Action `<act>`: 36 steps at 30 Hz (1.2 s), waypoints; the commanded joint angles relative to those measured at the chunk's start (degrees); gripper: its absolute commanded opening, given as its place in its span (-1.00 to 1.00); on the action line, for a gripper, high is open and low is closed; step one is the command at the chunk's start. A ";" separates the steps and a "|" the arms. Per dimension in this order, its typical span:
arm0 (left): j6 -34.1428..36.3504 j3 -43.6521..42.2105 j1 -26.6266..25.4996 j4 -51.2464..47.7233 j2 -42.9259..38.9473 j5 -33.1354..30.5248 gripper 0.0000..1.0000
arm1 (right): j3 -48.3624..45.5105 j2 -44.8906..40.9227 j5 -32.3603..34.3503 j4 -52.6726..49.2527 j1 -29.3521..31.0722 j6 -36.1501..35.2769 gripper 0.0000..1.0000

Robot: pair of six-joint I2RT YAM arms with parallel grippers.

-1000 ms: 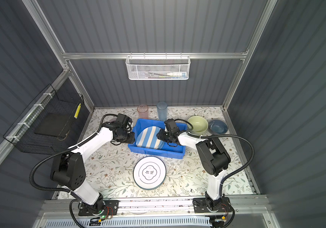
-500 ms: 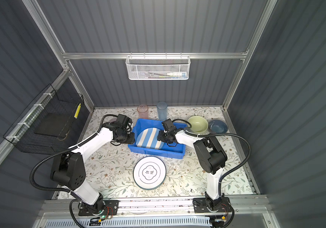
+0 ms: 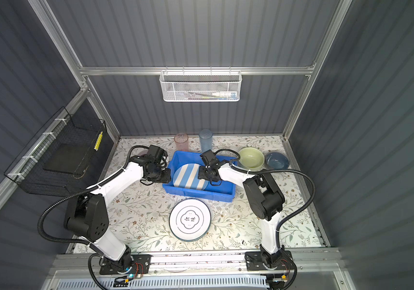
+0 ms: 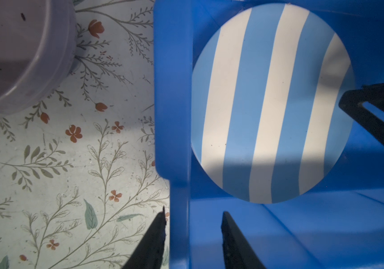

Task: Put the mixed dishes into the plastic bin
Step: 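Lower the striped plate into the bin while left gripper steadies bin, then release the plate and move both grippers to the white plate stack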

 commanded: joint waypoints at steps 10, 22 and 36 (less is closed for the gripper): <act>-0.25 0.04 0.53 -0.36 -0.27 1.73 -0.17 | 4.65 5.11 -0.05 -4.26 1.17 -2.05 0.38; 0.01 0.24 0.48 -0.27 -0.23 3.75 -0.19 | 3.07 4.17 -7.17 1.95 1.34 -0.34 0.41; 1.24 0.39 1.54 -4.74 -6.80 2.20 0.21 | -3.51 -12.14 1.00 -6.74 0.27 -5.80 0.53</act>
